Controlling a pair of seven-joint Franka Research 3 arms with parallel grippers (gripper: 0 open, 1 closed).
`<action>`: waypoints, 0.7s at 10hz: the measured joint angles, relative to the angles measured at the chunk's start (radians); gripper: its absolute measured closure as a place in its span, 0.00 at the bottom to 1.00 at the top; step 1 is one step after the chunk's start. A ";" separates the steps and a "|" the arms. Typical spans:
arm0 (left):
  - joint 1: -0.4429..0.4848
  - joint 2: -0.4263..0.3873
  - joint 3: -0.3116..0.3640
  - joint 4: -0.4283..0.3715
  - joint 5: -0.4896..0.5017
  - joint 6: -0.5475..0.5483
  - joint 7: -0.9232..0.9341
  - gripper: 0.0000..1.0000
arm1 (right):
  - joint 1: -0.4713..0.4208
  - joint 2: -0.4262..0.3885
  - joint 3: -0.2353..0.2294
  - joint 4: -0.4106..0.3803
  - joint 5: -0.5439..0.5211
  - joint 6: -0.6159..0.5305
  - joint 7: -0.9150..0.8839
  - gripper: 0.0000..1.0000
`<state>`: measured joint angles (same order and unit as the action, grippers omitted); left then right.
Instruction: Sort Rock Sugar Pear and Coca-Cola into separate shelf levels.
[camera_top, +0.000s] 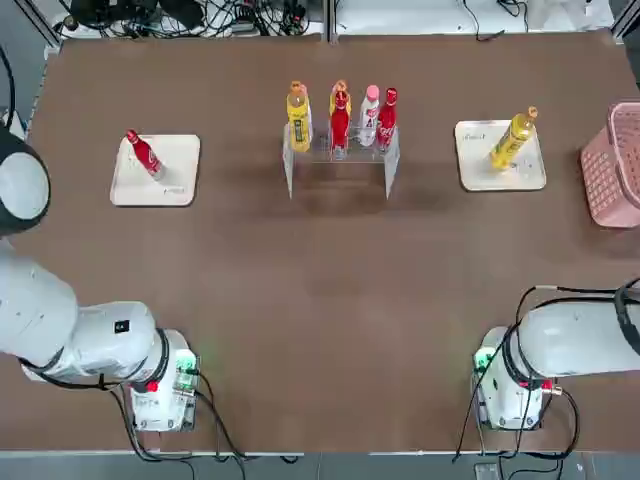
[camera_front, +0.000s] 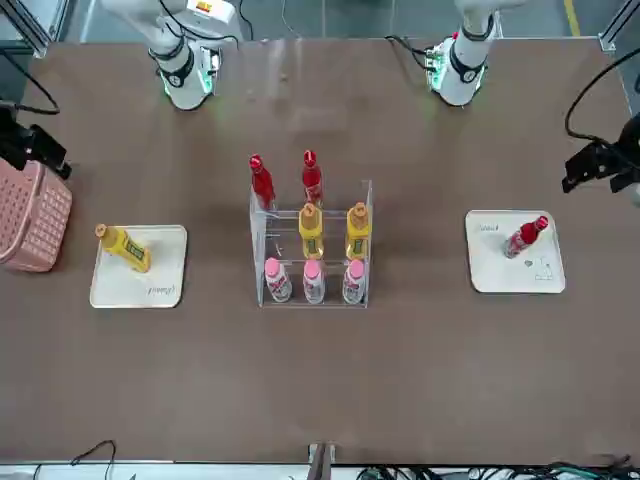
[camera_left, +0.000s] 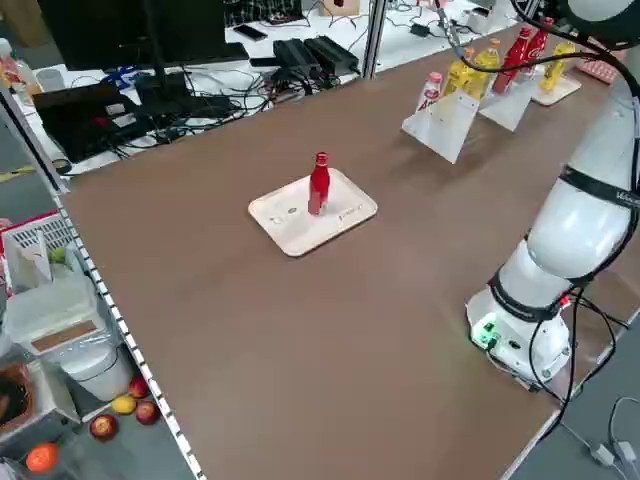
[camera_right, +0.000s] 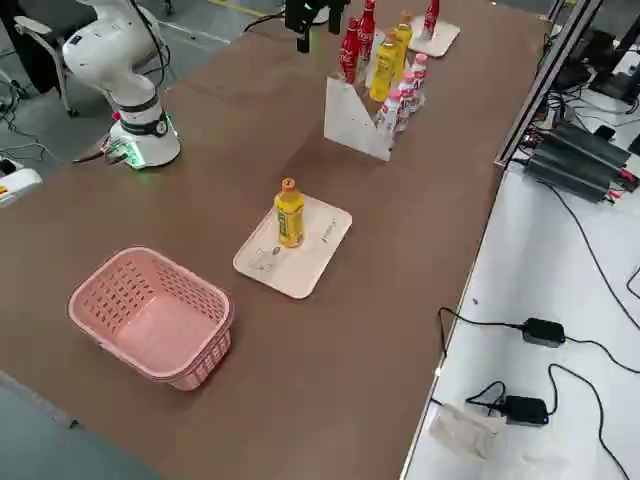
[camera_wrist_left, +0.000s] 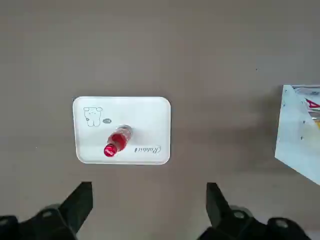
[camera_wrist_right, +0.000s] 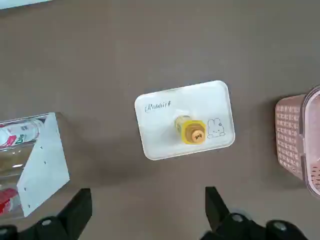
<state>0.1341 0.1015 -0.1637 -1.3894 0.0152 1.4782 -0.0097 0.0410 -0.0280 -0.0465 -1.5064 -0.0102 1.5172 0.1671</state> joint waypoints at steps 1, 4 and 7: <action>0.000 0.000 0.000 0.000 0.000 0.000 0.000 0.00 | 0.000 0.000 0.000 0.000 0.000 0.000 0.000 0.00; 0.006 0.005 0.002 -0.011 0.000 -0.001 0.002 0.00 | 0.000 0.000 -0.002 -0.007 0.000 0.000 0.000 0.00; 0.058 0.024 0.004 -0.066 0.000 0.027 0.003 0.00 | -0.007 0.004 -0.005 -0.019 -0.001 0.004 0.000 0.03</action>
<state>0.1922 0.1253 -0.1597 -1.4557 0.0155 1.5052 -0.0072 0.0341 -0.0240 -0.0513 -1.5253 -0.0107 1.5209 0.1675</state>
